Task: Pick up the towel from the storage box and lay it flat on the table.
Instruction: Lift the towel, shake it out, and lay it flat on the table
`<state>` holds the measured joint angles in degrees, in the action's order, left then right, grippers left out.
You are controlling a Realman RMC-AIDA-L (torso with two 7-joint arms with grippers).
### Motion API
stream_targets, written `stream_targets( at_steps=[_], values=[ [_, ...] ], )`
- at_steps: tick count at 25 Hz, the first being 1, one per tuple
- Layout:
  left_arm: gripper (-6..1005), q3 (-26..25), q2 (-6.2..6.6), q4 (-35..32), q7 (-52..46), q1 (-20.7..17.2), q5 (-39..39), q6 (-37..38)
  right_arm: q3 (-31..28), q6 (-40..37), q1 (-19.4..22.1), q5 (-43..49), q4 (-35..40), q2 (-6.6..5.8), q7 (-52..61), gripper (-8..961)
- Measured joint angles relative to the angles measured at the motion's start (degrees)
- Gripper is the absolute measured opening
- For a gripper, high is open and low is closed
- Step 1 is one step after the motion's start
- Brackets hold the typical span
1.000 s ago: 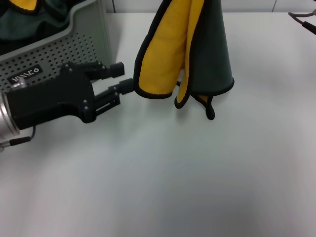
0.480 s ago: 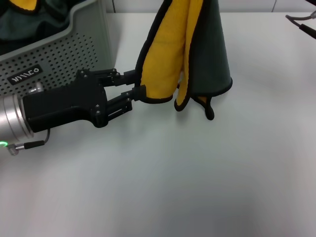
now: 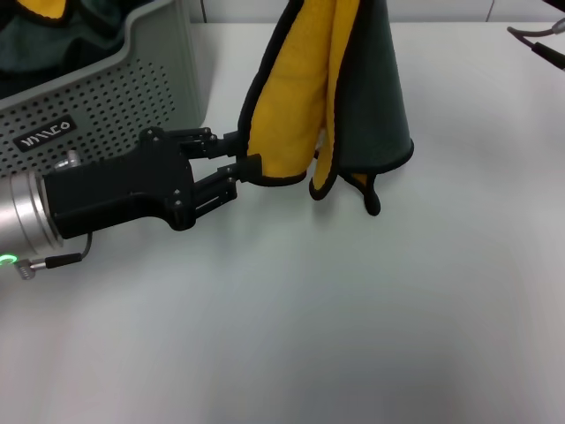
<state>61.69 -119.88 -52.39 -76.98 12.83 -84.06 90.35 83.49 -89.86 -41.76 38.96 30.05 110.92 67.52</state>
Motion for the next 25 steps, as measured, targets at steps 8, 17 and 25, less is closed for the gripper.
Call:
stream_targets(
  at_steps=[8,17,25],
  values=[
    [225,-0.1,0.0,0.3,0.9,0.0,-0.3,0.0,0.0,0.0,0.3,0.0,0.2,0.0,-0.1,7],
    [43,-2.7,0.06,1.9,0.8,0.7,0.6,1.0,0.0,0.1,1.1,2.0,-0.1,-0.36,0.7,8],
    [20,-12.9,0.53,0.5,-1.3,3.0,5.2,6.2,-3.2,0.4,2.5,4.1,0.1,-4.0,3.8,8]
  ],
)
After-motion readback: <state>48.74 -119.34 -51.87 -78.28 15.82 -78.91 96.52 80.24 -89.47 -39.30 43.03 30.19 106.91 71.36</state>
